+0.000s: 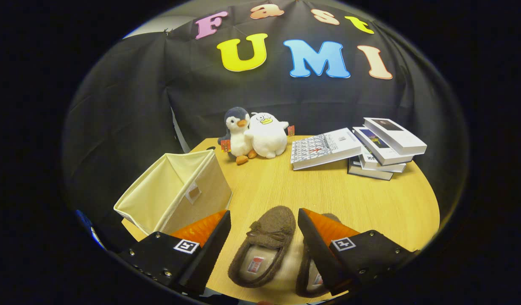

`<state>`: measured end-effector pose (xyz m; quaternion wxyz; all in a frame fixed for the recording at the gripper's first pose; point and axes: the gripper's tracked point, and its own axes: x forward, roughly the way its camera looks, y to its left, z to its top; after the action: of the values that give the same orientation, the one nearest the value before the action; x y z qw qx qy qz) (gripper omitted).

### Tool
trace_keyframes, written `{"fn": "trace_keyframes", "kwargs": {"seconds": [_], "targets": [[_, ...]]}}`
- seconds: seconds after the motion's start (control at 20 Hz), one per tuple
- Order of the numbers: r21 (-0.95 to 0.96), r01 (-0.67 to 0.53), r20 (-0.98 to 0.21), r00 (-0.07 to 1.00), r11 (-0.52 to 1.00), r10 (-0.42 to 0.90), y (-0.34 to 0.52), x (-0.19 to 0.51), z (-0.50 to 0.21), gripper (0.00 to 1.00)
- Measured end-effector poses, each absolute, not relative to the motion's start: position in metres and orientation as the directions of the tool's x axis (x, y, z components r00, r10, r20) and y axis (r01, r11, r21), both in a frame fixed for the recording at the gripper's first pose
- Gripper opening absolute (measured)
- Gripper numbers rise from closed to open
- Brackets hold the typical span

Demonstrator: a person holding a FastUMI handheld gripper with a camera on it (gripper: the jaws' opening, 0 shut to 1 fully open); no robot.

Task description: Open the storage box then place both shoes into the box .Put the left shoe in first, then the right shoe, with the right side of both shoes facing outward in a uniform manner.

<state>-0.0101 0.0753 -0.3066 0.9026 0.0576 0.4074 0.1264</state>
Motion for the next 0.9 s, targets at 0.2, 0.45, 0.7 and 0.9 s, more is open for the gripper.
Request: {"fn": "trace_keyframes", "kwargs": {"seconds": [0.2, 0.45, 0.7, 0.9], "targets": [[0.185, -0.193, -0.769, 0.582, 0.964, 0.264, 0.071, -0.022, -0.337, 0.98], [0.164, -0.208, -0.83, 0.499, 0.964, 0.248, 0.066, -0.044, -0.371, 0.98], [0.132, -0.241, -0.859, 0.455, 0.961, 0.232, 0.066, -0.051, -0.393, 0.97], [0.131, -0.228, -0.894, 0.395, 0.965, 0.214, 0.068, -0.057, -0.414, 0.85]]}}
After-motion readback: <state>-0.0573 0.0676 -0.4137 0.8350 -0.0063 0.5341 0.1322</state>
